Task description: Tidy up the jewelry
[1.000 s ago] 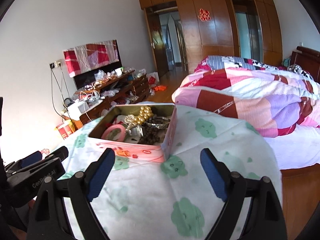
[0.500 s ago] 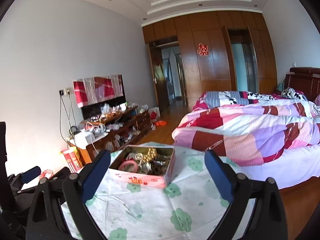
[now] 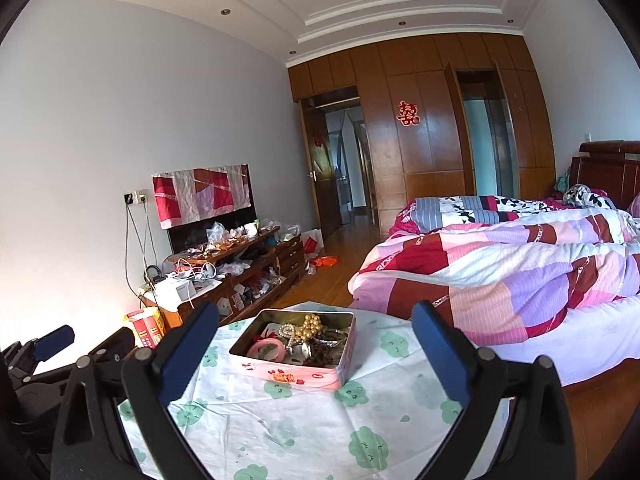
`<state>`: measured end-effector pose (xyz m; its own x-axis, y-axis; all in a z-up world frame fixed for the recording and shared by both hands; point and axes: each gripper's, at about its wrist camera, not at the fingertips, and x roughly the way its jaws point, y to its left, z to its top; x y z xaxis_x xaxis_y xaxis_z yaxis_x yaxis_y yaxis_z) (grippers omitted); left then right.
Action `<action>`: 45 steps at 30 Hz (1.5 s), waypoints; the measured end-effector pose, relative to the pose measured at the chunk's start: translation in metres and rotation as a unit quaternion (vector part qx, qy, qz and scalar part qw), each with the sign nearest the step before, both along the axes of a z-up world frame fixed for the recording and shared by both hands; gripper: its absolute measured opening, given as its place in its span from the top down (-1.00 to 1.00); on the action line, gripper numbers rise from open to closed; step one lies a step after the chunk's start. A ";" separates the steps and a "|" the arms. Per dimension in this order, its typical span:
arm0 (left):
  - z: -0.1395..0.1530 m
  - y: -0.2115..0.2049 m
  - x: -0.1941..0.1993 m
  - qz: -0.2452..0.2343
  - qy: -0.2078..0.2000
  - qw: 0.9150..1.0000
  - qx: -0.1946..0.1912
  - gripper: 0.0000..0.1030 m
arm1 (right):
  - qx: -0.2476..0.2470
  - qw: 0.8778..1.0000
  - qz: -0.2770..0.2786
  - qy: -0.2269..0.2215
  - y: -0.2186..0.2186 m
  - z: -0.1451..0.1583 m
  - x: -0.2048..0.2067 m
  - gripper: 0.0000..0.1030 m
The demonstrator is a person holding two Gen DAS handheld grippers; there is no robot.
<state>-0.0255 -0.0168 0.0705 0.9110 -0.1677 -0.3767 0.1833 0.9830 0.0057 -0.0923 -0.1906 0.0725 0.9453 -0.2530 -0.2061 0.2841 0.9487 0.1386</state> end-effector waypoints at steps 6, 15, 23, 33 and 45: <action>0.000 -0.001 0.000 0.002 -0.001 1.000 0.005 -0.62 | -0.002 1.000 0.000 -0.001 0.001 0.000 -0.001 -0.93; -0.002 -0.002 -0.001 0.003 -0.002 1.000 0.010 -0.62 | -0.002 1.000 0.000 -0.002 0.004 0.003 -0.001 -0.93; -0.003 -0.004 0.000 0.002 -0.001 1.000 0.013 -0.62 | 0.001 1.000 0.001 -0.001 0.006 0.005 -0.001 -0.93; 0.000 -0.006 0.000 0.006 -0.019 1.000 0.021 -0.62 | 0.002 1.000 -0.002 0.001 0.004 0.003 -0.001 -0.93; 0.007 -0.007 -0.003 -0.012 -0.036 0.999 0.009 -0.62 | 0.005 1.000 -0.004 0.004 -0.002 0.000 -0.001 -0.93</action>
